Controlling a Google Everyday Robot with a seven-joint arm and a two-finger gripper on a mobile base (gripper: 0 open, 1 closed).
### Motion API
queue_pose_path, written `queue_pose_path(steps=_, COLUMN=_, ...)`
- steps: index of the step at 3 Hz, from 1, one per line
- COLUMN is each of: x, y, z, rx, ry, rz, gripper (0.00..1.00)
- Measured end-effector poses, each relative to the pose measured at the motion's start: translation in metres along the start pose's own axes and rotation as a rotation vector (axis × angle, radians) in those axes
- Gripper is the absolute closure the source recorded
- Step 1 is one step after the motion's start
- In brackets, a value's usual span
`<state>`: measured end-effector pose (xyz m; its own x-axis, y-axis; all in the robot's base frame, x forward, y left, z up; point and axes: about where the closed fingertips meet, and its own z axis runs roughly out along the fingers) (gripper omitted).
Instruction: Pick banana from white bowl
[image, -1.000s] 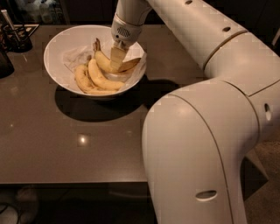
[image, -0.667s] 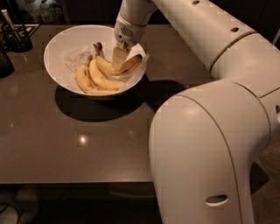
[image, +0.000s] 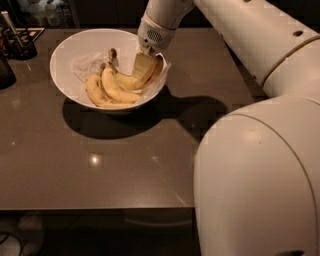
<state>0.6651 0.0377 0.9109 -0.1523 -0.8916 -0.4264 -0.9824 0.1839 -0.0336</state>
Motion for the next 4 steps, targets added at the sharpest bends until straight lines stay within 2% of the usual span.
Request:
queue_pose_path(steps=1, x=-0.0027, y=0.0054, z=-0.0036, rx=0.019, ry=0.026, rz=-0.028, gripper=1.0)
queue_pose_path(steps=3, x=-0.0027, y=0.0054, z=-0.0036, rx=0.019, ry=0.026, rz=-0.028, gripper=0.59)
queue_pose_path(steps=4, x=-0.0027, y=0.0054, z=-0.0036, rx=0.019, ry=0.026, rz=-0.028, gripper=0.34)
